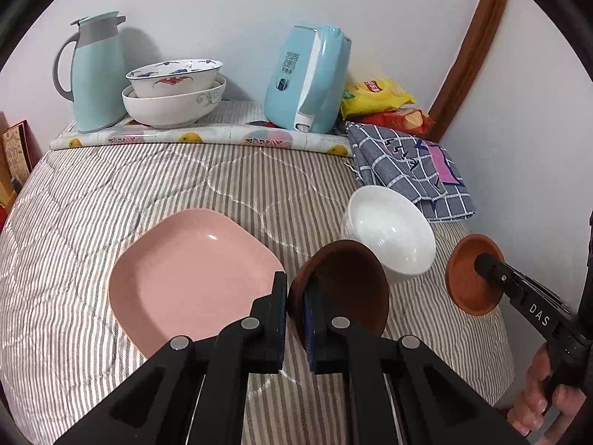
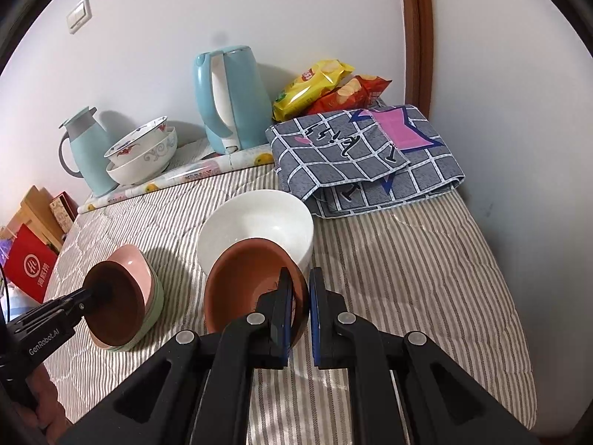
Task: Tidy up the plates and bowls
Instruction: 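Carry both brown bowls over the white bowl while the right tool lowers its bowl inside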
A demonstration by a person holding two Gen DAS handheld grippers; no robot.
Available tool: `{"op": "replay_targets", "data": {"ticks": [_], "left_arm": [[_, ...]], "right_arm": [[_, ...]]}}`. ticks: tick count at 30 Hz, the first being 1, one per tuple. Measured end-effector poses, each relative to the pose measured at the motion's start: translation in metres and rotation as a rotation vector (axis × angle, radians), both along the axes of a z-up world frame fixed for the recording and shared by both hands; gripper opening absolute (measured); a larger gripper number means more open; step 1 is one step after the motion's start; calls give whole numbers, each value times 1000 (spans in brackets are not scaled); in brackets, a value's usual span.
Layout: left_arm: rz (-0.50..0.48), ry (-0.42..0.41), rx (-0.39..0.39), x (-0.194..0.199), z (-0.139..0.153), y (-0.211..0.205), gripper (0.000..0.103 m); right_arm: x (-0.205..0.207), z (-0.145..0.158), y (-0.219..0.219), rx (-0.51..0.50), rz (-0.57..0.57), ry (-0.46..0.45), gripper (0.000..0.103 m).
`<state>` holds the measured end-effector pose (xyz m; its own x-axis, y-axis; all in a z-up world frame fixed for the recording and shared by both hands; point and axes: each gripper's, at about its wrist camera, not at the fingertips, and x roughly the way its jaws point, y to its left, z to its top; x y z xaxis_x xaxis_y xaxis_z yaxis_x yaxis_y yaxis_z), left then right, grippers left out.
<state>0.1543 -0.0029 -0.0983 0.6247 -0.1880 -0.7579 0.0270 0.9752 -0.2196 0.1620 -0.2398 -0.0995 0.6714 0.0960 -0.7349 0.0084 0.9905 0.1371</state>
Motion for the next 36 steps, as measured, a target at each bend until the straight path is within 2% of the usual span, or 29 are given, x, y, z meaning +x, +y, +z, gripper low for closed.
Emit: {"op": "replay_targets", "data": {"ticks": [14, 36], "left_arm": [[13, -27, -21, 25, 11, 13, 8], [40, 22, -34, 64, -10, 28, 9]], "right_arm": [[31, 8, 15, -20, 14, -4, 9], [82, -24, 33, -27, 33, 67, 9]]}}
